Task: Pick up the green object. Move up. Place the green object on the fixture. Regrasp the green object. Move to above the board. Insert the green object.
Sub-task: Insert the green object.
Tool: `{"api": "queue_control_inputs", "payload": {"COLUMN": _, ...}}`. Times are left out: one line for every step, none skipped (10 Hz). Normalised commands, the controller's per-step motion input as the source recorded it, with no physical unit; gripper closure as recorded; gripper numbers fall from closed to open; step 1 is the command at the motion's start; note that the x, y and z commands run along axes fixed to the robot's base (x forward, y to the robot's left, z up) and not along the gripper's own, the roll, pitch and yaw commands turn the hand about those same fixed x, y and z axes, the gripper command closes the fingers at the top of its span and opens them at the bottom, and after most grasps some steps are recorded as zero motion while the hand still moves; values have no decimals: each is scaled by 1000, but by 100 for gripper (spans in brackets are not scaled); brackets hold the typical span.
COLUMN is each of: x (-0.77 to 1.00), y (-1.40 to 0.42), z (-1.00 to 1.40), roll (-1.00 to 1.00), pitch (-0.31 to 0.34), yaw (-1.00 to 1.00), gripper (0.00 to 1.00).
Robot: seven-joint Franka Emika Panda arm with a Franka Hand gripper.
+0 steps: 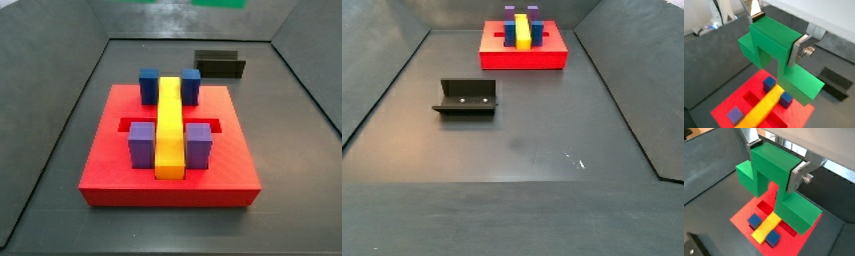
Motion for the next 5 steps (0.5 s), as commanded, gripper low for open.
{"api": "queue_control_inputs", "payload": {"x": 0, "y": 0, "z": -337, "roll": -374, "pitch": -80, "yaw": -349, "gripper": 100}}
{"api": "queue_control_inputs", "payload": {"x": -26, "y": -9, "z": -411, "roll": -340, "pitch": -59, "yaw": -249, "gripper": 100}}
{"api": "queue_control_inputs", "payload": {"x": -131, "y": -94, "z": -431, "roll": -317, "pitch": -100, "yaw": -57, "gripper": 100}}
{"api": "queue_control_inputs", "payload": {"x": -114, "y": -129, "z": -426, "roll": -306, "pitch": -110, "yaw": 0, "gripper": 100}}
{"api": "queue_control_inputs", "payload": {"x": -103, "y": -111, "z": -423, "roll": -311, "pitch": -91, "yaw": 143, "gripper": 100}}
